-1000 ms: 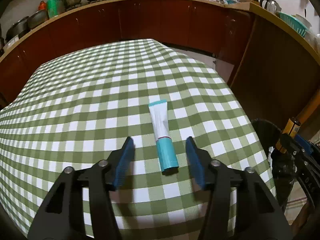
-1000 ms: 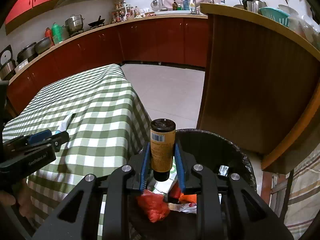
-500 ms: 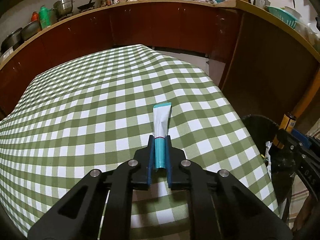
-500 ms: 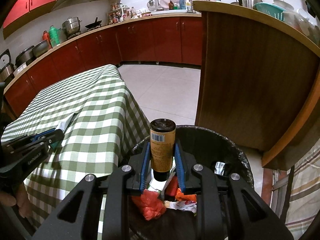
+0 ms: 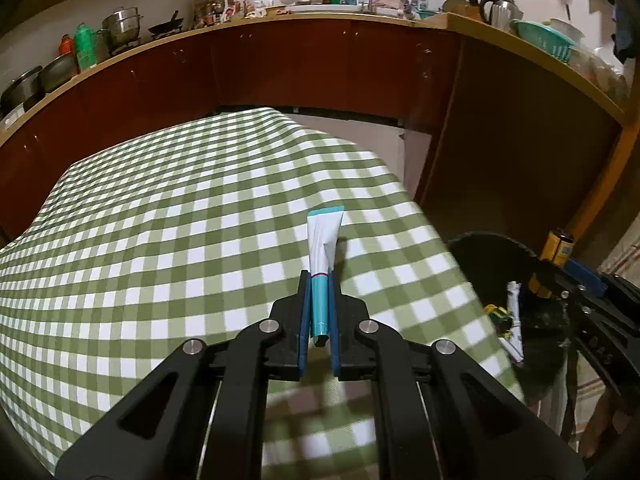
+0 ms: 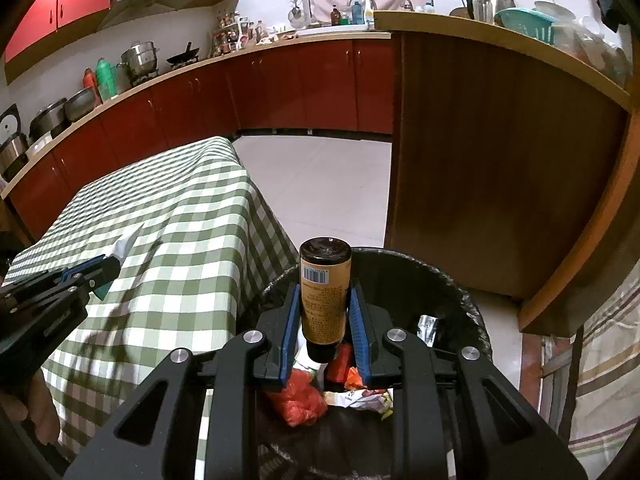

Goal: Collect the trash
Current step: 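Carry the orange bottle and blue-white tube over the black bin and open both grippers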

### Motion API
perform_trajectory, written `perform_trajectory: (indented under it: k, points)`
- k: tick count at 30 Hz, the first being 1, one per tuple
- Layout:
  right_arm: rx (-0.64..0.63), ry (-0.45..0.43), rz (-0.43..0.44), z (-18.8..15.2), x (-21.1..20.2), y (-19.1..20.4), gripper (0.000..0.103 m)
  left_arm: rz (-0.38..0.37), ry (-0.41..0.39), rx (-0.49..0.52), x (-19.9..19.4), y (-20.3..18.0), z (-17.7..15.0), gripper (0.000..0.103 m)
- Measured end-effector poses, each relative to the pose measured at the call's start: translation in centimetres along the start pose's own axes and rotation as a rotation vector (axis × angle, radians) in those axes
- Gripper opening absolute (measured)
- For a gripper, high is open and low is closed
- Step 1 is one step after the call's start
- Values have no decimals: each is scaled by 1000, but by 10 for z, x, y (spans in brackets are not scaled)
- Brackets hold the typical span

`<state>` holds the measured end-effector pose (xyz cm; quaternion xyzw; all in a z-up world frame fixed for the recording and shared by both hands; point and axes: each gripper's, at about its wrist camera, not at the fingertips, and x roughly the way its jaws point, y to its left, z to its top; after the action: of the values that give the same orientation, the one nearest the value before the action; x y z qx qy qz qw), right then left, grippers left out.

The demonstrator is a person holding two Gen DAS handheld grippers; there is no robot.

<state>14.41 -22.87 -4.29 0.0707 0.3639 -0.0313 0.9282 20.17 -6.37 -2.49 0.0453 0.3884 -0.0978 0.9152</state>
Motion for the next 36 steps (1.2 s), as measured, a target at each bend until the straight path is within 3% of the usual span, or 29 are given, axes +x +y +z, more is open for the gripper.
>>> perform_trajectory:
  k: [19, 36]
  points:
    - [57, -47, -58, -12, -34, -43, 25, -127, -32, 92, -26, -80, -12, 8]
    - [67, -23, -70, -19, -21, -62, 25, -100, 24, 149, 9, -118, -16, 8]
